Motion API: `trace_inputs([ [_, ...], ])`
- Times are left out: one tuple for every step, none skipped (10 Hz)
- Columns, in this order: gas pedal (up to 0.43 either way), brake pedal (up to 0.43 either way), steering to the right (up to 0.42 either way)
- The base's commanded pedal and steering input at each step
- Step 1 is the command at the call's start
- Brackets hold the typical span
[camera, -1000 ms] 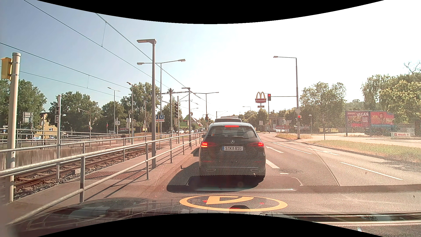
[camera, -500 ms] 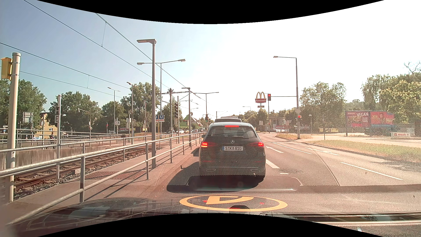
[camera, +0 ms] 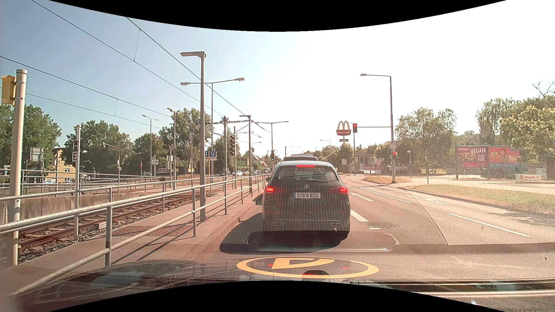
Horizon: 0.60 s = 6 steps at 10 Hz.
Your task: Follow the waypoints while adhering to traffic rules and regulations
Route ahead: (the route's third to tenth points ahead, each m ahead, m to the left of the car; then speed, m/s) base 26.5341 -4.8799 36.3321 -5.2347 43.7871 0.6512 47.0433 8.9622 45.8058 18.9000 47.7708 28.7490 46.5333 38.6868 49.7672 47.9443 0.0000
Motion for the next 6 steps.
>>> trace_inputs([
  [0.000,0.165,0.006],
  [0.000,0.165,0.006],
  [0.000,0.165,0.006],
  [0.000,0.165,0.006],
  [0.000,0.165,0.006],
  [0.000,0.128,0.006],
])
